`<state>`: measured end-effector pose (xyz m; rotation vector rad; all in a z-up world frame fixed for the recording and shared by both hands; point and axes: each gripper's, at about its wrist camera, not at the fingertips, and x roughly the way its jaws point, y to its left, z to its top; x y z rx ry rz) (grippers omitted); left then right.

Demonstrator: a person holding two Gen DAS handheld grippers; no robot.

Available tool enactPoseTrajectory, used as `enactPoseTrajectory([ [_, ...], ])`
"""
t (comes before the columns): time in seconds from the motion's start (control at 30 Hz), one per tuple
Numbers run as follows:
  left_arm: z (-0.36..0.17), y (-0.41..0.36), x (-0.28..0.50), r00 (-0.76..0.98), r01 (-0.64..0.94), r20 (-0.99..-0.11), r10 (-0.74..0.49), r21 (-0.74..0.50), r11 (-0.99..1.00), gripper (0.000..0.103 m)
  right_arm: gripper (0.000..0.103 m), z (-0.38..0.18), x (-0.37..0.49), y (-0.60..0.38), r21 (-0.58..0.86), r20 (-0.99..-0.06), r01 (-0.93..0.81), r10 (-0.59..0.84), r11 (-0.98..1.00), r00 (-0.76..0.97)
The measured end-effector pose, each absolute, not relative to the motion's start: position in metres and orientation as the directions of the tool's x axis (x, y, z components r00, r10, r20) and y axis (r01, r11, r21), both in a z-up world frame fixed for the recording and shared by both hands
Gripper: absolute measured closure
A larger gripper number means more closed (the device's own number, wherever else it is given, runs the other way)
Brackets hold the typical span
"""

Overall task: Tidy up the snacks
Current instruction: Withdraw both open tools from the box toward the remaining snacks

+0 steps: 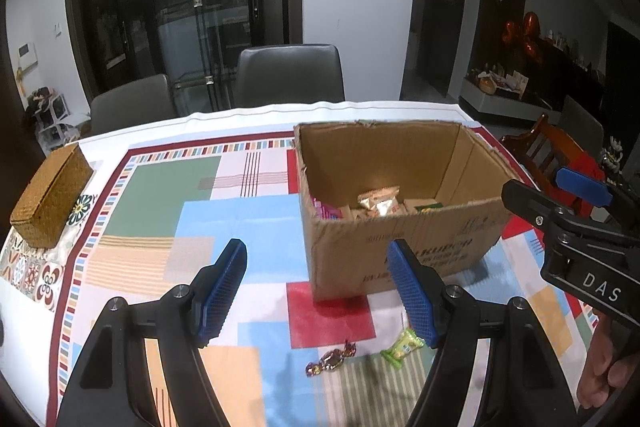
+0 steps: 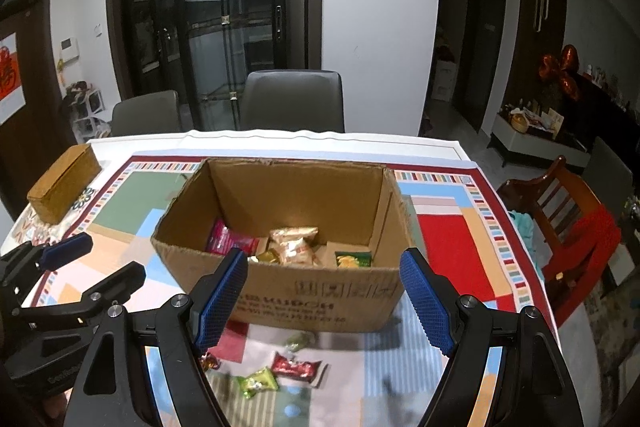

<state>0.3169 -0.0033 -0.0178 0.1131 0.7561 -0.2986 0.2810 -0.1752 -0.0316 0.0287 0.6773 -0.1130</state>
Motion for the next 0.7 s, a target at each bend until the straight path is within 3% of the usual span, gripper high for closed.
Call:
enactPoseTrajectory([
  [0.7,-0.064,0.005,0.288,0.641,0.312,-0.736,-0.217,-0.008,0.95,0.031,0.024,-0.078,0.265,-0.163,0.003,-0.699,0.144,-0.101,0.99,0.708],
])
